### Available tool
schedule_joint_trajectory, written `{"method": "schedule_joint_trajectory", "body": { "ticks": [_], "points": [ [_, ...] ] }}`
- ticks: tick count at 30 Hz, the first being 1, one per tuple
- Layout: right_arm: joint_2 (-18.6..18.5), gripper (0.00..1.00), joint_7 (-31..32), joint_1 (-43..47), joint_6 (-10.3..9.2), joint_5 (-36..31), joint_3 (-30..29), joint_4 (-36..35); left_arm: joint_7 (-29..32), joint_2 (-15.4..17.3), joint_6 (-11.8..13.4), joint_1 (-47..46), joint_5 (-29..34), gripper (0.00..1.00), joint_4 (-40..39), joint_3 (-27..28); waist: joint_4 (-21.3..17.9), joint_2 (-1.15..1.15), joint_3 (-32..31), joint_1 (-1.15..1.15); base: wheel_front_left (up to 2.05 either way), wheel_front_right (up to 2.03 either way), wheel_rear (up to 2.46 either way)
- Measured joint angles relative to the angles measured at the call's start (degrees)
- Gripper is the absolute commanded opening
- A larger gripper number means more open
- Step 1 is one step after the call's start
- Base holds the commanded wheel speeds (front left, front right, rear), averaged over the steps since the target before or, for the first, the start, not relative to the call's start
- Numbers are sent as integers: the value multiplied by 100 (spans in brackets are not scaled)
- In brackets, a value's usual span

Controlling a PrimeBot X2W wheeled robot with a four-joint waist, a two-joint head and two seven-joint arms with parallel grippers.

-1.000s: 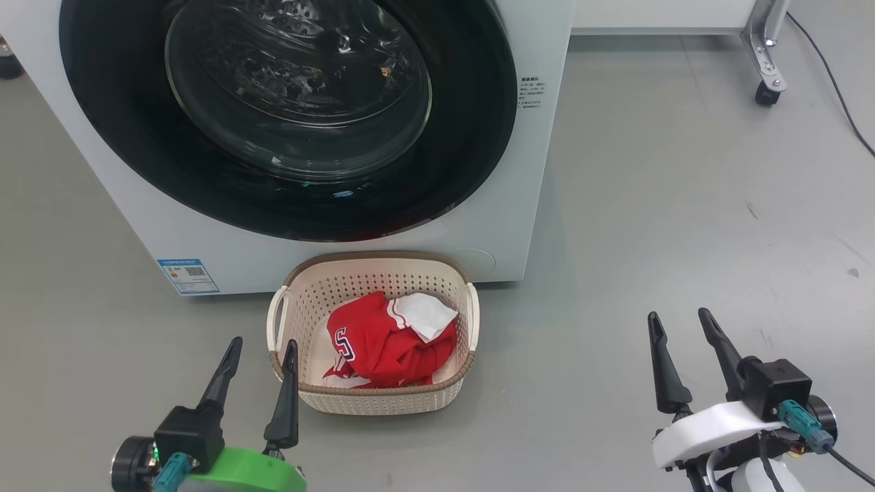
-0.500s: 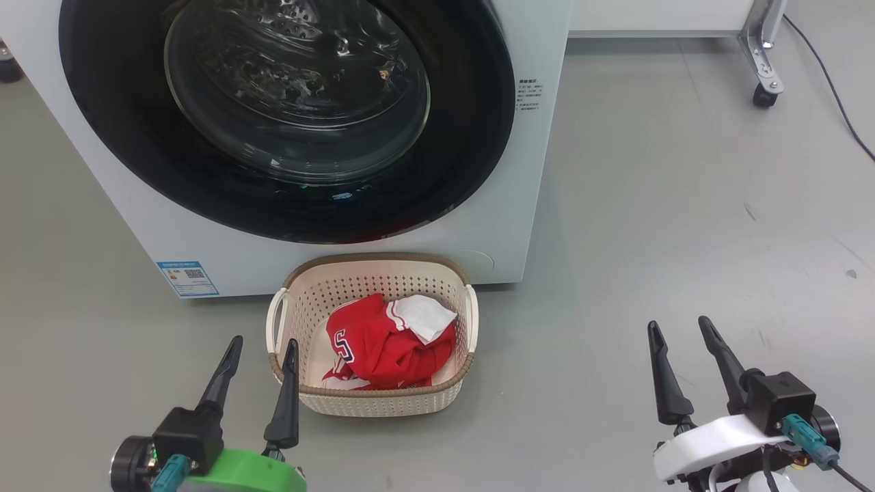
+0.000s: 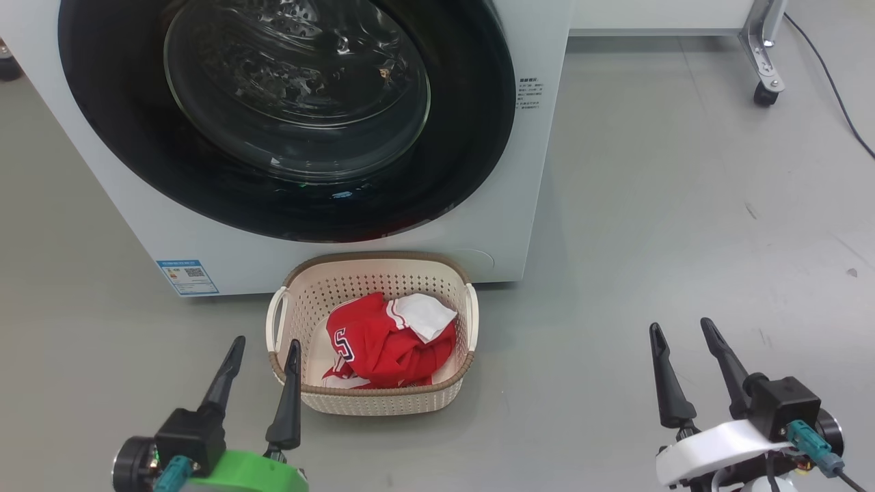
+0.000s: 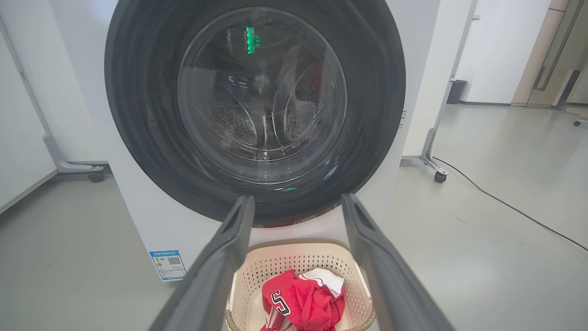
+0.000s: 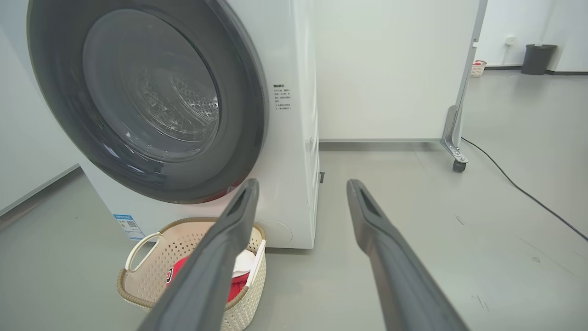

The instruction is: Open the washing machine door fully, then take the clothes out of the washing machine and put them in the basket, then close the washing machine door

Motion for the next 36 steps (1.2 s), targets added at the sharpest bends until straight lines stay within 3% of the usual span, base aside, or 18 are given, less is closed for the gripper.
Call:
{"method": "schedule_joint_trajectory", "body": {
  "ticks": [1, 11, 36],
  "points": [
    [-3, 0, 0, 15, 0, 0, 0, -11, 4, 0, 1, 4, 0, 0, -4, -7, 0, 0, 6, 0, 0, 0, 0],
    [100, 0, 8, 177, 16, 171, 30, 265, 5, -58, -16, 168, -200, 0, 264, -30, -9, 0, 1, 0, 0, 0, 0],
    [169, 0, 477, 133, 187, 2199, -353, 259, 461, -93, -219, 162, -2123, 0, 267, 397, -65, 0, -49, 0, 0, 0, 0]
  ]
}}
